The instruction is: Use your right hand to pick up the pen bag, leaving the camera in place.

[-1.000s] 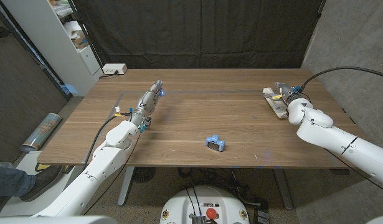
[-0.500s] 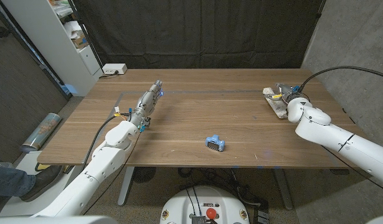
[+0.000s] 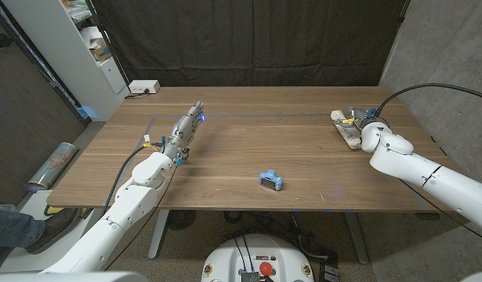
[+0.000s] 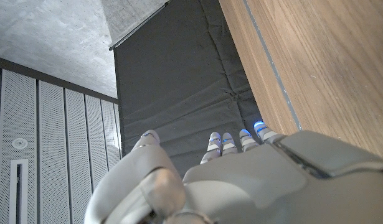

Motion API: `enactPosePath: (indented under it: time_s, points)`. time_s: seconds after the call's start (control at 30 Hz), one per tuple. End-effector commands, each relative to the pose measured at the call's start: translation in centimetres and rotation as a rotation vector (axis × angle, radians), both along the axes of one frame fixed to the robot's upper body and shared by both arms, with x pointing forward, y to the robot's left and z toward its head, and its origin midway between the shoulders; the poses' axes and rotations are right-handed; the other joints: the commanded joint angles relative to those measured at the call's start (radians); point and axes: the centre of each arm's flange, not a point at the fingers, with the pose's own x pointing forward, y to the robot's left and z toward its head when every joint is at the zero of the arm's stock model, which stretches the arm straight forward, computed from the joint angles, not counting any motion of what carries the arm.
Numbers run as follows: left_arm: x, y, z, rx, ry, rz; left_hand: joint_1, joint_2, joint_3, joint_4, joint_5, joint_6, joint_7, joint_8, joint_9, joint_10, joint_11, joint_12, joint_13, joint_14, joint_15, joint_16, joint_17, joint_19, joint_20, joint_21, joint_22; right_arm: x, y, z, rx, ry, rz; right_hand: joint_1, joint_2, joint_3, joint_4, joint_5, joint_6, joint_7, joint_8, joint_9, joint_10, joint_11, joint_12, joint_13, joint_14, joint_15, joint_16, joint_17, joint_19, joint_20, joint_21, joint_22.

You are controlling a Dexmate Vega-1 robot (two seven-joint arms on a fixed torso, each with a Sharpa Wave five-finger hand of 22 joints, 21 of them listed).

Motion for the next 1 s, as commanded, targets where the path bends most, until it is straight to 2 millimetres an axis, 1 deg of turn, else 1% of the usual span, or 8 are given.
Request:
enactPosePath:
  time_s: [0.03,0.13,0.6,1.0]
  points:
    - [0.0,0.0,-0.2,-0.014,-0.005,0.003,-0.001,0.007,-0.001,-0.004,-0.003,0.004,-0.004,0.003,0.005,0.002,-0.002,-0.004,0.003,-0.012,-0.001,0.000,0.004,-0.048,0.009,-0.001,0.003,0.5,-0.4,-0.1,0.016,0.023,-0.004,0.008,-0.007,0.003,-0.009,0.005,0.002,0.001,0.003,0.002,0.002,0.006,0.005,0.003,0.016,0.002,0.011,0.001,0.019,0.002,0.006,0.003]
    - [0.0,0.0,-0.2,-0.010,-0.005,0.003,-0.001,0.007,-0.001,-0.004,-0.003,0.004,-0.003,0.004,0.005,0.003,-0.002,-0.003,0.003,-0.012,-0.001,0.000,0.004,-0.048,0.010,-0.002,0.003,0.6,-0.5,-0.1,0.022,0.031,-0.015,0.011,-0.007,0.003,-0.012,0.006,0.004,0.003,0.005,0.002,0.004,0.006,0.006,0.003,0.023,0.003,0.013,0.001,0.028,0.007,0.008,0.004]
    - [0.3,0.1,-0.4,-0.018,0.000,0.003,-0.001,0.008,-0.002,-0.005,-0.004,0.005,-0.005,0.004,0.006,0.003,-0.002,-0.003,0.003,-0.013,-0.002,0.000,0.004,-0.047,0.011,-0.005,0.004,1.2,-0.6,-0.2,0.026,0.058,-0.033,0.018,-0.013,0.002,-0.018,0.012,0.008,0.006,0.007,0.002,0.008,0.010,0.008,0.003,0.031,0.003,0.015,0.000,0.046,0.018,0.011,0.004]
    - [0.7,0.0,-0.3,-0.015,0.008,0.002,-0.002,0.008,-0.003,-0.006,-0.004,0.006,-0.004,0.004,0.006,0.004,-0.003,-0.003,0.003,-0.013,-0.001,0.000,0.004,-0.047,0.010,-0.009,0.004,1.9,-0.5,-0.5,0.013,0.073,-0.032,0.022,-0.020,0.000,-0.023,0.018,0.018,0.006,0.012,0.002,0.014,0.010,0.010,0.003,0.040,-0.002,0.019,0.000,0.062,0.022,0.013,0.004]
